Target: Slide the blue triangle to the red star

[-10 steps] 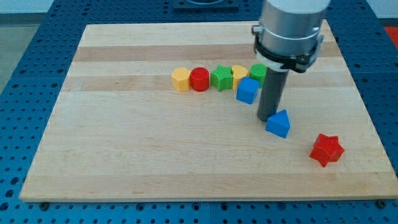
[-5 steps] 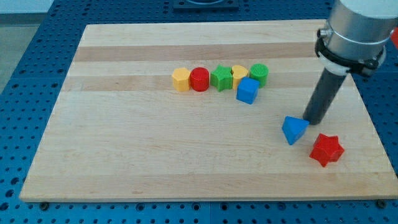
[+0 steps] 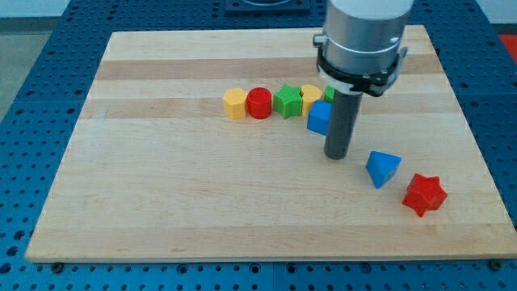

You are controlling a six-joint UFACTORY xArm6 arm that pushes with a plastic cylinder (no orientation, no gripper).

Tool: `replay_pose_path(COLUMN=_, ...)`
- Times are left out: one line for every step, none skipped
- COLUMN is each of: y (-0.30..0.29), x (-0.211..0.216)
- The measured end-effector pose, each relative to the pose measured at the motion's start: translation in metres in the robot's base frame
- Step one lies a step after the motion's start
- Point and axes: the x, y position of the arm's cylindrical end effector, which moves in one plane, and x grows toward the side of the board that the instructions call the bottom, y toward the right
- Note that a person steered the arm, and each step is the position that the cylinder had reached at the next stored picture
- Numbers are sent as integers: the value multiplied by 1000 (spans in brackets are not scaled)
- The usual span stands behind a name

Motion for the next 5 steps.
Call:
replay_pose_path(y=13, x=4)
replay_pose_path(y=23, x=9)
replay_pose_path(y=38, x=17)
replay_pose_path(y=52, x=23)
replay_pose_path(y=61, x=30)
